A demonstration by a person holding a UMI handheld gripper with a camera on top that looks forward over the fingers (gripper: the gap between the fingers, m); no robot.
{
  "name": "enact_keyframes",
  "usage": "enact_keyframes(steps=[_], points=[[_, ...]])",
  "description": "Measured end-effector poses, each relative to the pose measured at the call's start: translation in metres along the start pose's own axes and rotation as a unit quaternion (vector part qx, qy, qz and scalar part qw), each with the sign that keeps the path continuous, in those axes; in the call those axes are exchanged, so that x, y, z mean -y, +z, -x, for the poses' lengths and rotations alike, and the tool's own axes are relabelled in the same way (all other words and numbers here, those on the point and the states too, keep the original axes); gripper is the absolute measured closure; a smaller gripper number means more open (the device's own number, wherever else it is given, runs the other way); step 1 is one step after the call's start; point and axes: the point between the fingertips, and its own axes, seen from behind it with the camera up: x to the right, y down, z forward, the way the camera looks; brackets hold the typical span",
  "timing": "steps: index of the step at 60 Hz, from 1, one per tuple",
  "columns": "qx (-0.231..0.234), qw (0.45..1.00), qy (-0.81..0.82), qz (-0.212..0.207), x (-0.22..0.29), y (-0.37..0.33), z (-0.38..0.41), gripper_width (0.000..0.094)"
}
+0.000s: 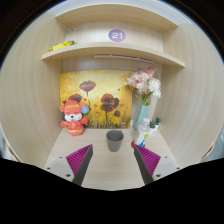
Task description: Pour water
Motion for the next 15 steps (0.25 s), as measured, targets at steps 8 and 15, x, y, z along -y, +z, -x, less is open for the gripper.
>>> enact_keyframes(steps=[8, 15], points=[[0.008, 1.000, 0.004, 0.001, 0.002, -0.010, 0.007, 0.0078], [0.007, 1.000, 0.004, 0.000, 0.002, -0.014, 0.009, 0.0078]])
